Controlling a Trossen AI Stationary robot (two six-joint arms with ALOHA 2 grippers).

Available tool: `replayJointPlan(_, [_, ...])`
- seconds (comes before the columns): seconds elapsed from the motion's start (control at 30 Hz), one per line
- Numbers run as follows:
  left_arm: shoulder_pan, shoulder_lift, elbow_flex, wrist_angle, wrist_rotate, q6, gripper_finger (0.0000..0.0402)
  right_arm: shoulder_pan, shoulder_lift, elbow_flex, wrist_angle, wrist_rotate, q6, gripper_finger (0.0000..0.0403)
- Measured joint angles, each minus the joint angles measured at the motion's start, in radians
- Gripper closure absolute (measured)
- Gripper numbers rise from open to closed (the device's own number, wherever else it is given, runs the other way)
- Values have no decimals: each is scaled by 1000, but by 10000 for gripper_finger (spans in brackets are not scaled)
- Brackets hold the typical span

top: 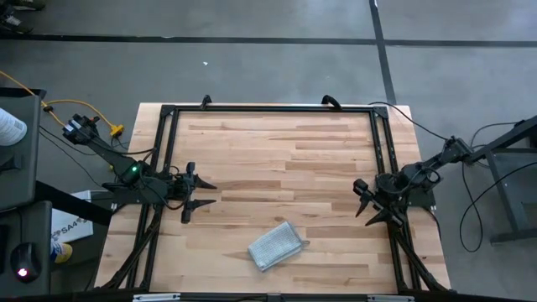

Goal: Fold microfiber towels
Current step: Return to Home Position

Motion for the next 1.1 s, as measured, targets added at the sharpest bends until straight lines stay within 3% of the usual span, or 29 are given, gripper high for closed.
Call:
replayJointPlan(0.23, [0, 0, 0, 1, 0, 0, 210, 0, -58, -1, -138, 7, -15, 241])
replayJointPlan(0.73, [0, -2, 1, 24, 4, 0, 210, 0, -39, 0, -142, -17, 8, 241])
replayJointPlan(1.1, [0, -72, 1, 59, 174, 147, 210, 0, -38, 0, -140, -17, 11, 241])
